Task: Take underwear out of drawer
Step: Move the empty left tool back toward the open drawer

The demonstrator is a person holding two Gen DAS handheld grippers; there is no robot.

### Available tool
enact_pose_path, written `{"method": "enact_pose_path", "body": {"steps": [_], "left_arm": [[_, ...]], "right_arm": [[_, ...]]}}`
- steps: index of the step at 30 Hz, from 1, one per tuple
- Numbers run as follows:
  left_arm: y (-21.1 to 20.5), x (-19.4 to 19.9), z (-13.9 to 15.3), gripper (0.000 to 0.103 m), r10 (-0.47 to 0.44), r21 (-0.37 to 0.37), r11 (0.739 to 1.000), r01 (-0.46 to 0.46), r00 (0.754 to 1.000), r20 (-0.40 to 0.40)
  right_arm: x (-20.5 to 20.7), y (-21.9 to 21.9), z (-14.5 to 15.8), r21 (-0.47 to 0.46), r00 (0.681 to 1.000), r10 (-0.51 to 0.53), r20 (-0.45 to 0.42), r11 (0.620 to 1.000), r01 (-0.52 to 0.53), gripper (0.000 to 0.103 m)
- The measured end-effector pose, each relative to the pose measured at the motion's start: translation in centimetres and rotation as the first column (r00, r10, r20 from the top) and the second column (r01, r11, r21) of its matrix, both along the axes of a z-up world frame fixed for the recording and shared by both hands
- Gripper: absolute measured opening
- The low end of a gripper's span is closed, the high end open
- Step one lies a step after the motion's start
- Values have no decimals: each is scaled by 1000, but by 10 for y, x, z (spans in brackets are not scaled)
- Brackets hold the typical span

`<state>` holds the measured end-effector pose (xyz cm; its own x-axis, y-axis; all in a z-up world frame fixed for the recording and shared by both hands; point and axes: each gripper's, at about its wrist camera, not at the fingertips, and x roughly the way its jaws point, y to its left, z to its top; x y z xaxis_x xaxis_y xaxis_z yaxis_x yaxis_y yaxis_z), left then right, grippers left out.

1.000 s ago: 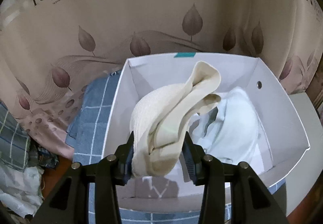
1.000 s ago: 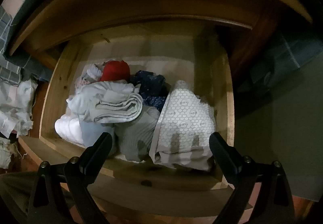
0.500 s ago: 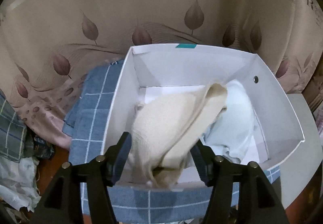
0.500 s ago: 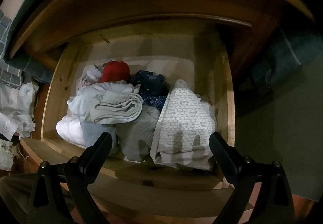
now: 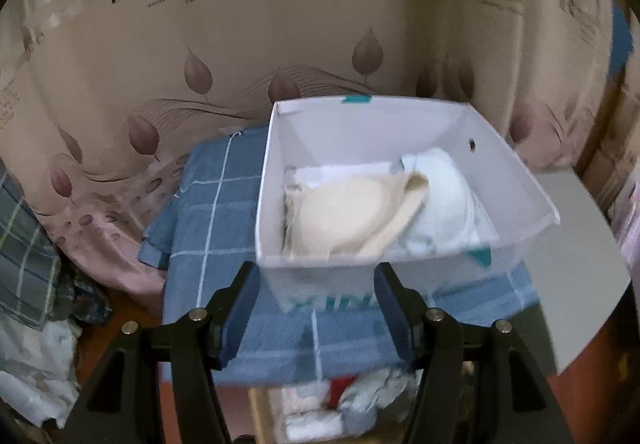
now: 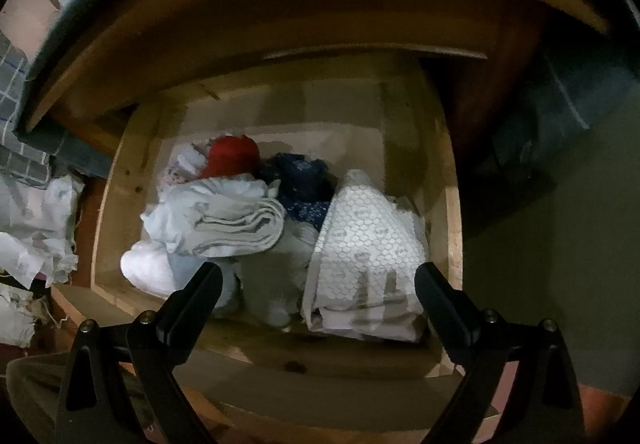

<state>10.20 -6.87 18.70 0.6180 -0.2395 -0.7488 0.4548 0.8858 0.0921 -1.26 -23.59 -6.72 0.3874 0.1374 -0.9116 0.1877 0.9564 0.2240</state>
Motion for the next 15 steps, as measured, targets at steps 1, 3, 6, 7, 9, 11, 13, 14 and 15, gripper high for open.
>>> {"method": "enact_pose_path", "body": {"steps": [1, 3, 6, 7, 9, 11, 13, 14, 15], "left_arm": [[5, -8, -3, 61, -7, 7, 1000, 7, 1000, 3], [18, -24, -13, 61, -20, 20, 1000, 20, 1000, -7], [37, -40, -38, 61, -15, 28, 999, 16, 999, -44], [46, -44, -51, 61, -9, 32, 999, 11, 998, -68], [59, -48, -74, 61, 7, 32, 999, -4, 995, -104], [72, -51, -100, 61, 39, 45, 998, -33, 990, -137], [84, -52, -125, 61, 81, 46, 996, -74, 982, -173], [89, -52, -138, 61, 94, 47, 995, -87, 977, -192], [93, -52, -152, 61, 107, 62, 993, -97, 974, -201]], "right_arm": [[0, 1, 2, -3, 1000, 4, 8, 1000, -4, 96], [-1, 3, 4, -8, 1000, 18, 20, 1000, -18, 96], [-1, 10, 7, -29, 999, 44, 32, 999, -43, 96], [-1, 13, 8, -25, 997, 61, 38, 998, -60, 96], [-1, 18, 11, -24, 995, 88, 50, 996, -87, 96], [-2, 23, 14, -20, 991, 115, 63, 993, -114, 96], [-3, 27, 16, 0, 987, 141, 77, 990, -141, 96], [-4, 29, 16, 2, 986, 150, 77, 989, -151, 96], [-3, 31, 16, 5, 985, 157, 75, 988, -157, 96]]}}
